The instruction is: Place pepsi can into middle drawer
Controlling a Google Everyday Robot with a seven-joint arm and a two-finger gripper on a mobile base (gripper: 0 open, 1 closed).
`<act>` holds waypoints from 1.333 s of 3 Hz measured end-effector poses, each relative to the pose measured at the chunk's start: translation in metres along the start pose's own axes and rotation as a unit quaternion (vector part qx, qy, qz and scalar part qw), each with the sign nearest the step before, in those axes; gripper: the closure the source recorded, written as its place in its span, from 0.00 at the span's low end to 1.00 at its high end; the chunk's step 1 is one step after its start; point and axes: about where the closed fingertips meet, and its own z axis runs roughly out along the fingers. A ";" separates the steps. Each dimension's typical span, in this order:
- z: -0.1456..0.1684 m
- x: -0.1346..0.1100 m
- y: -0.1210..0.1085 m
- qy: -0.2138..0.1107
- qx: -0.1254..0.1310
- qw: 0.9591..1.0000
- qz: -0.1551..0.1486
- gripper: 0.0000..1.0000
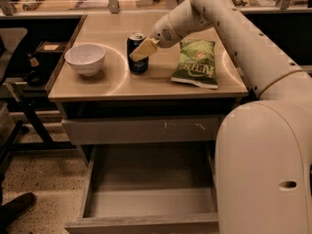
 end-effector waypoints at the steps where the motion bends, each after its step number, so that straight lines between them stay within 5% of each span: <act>1: 0.000 0.000 0.000 0.000 0.000 1.000 0.000 0.87; 2: -0.001 -0.003 0.005 0.001 -0.001 1.000 -0.010 1.00; 4: -0.063 -0.002 0.048 -0.002 0.067 0.997 -0.042 1.00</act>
Offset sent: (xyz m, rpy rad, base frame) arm -0.0100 -0.0019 0.0142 -0.0118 -0.0358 0.0225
